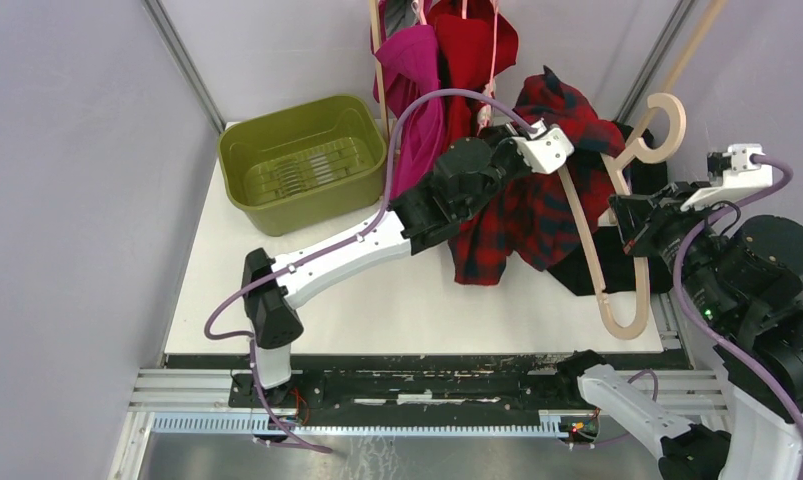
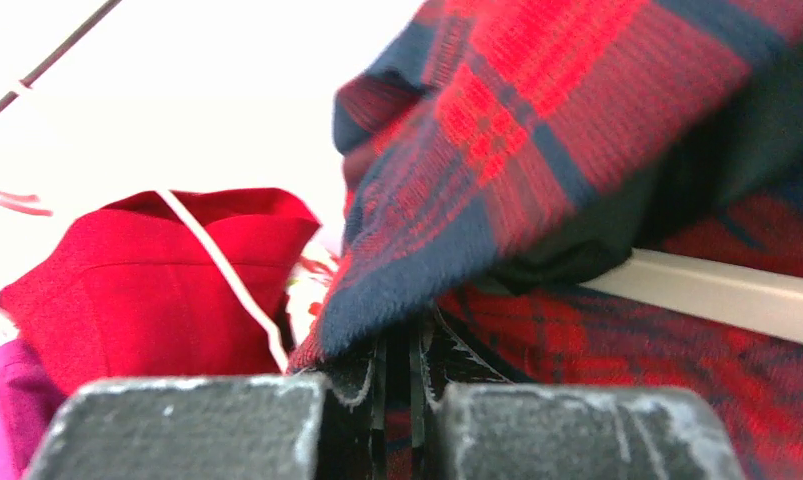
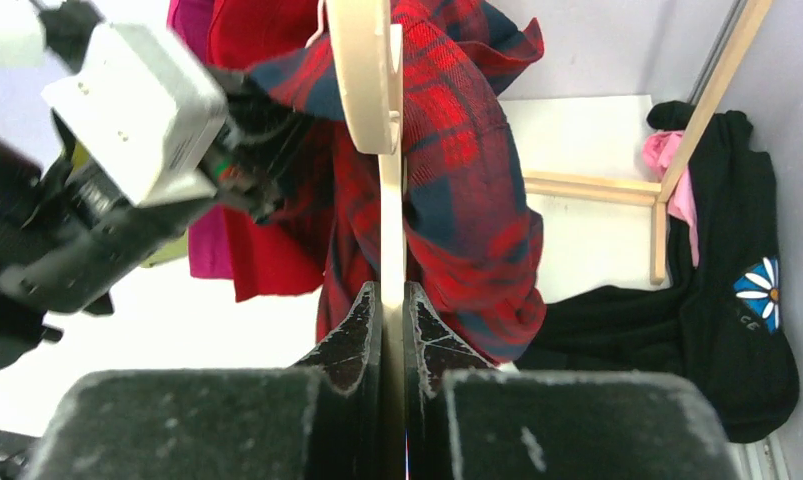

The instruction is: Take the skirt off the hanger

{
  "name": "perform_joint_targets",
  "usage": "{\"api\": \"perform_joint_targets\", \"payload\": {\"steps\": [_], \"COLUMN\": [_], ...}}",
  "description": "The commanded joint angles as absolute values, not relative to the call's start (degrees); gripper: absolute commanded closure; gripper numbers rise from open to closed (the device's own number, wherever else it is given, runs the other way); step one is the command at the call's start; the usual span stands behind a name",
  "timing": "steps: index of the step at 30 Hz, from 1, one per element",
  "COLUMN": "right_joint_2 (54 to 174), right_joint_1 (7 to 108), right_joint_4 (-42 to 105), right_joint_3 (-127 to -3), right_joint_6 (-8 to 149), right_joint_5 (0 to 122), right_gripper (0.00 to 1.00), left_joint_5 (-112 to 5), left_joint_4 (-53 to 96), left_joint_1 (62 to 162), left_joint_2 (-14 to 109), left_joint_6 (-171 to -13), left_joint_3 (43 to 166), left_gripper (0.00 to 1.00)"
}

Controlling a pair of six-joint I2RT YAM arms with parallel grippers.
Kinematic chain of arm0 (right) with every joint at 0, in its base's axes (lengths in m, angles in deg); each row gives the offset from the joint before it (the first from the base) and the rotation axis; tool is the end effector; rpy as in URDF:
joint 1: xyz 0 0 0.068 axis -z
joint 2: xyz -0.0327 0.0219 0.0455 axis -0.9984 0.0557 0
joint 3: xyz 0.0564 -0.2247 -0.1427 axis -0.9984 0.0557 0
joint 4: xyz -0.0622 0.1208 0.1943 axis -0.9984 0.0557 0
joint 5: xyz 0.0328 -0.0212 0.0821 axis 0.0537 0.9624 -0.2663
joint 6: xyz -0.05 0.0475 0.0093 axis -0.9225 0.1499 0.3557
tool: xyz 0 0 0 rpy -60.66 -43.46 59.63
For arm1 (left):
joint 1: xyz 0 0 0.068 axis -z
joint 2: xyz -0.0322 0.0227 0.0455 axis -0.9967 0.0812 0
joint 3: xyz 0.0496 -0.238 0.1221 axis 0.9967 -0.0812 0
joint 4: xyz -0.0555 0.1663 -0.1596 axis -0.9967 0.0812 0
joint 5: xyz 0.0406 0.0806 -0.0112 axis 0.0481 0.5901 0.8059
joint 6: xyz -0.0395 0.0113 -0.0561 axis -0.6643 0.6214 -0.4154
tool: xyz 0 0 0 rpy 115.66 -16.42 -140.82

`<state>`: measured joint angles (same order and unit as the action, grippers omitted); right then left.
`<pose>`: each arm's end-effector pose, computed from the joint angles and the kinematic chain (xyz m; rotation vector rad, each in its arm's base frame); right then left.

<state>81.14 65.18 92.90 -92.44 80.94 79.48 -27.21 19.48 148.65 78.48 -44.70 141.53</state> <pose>0.0508 0.0083 0.5077 0.0775 1.7011 0.3400 0.2113 -0.3808 0.4540 0.9182 1.1254 -0.1634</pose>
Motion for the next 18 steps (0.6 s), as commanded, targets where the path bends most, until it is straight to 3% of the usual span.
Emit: {"api": "perform_joint_targets", "payload": {"steps": [1, 10, 14, 18], "right_joint_2": [80.1, 78.8, 77.8, 74.8], "right_joint_1": [65.2, 65.2, 65.2, 65.3], "right_joint_4": [97.5, 108.2, 115.4, 117.0], "right_joint_3": [-95.2, -96.7, -98.1, -97.6], "right_joint_6": [82.2, 78.8, 76.8, 76.1], "right_joint_5": [74.1, 61.7, 61.6, 69.1], "right_gripper": [0.99, 0.99, 0.99, 0.99], "left_joint_5": [-21.4, -21.6, -22.0, -21.9], "left_joint_4": [1.0, -3.0, -3.0, -3.5], "left_joint_1": [146.7, 142.9, 142.0, 141.9], "left_joint_2": [79.0, 79.6, 78.3, 77.2], "left_joint_6": [-34.2, -27.9, -26.9, -26.6], "left_joint_3": [147.0, 158.6, 157.0, 156.0], "left_gripper": [0.97, 0.97, 0.97, 0.97]}}
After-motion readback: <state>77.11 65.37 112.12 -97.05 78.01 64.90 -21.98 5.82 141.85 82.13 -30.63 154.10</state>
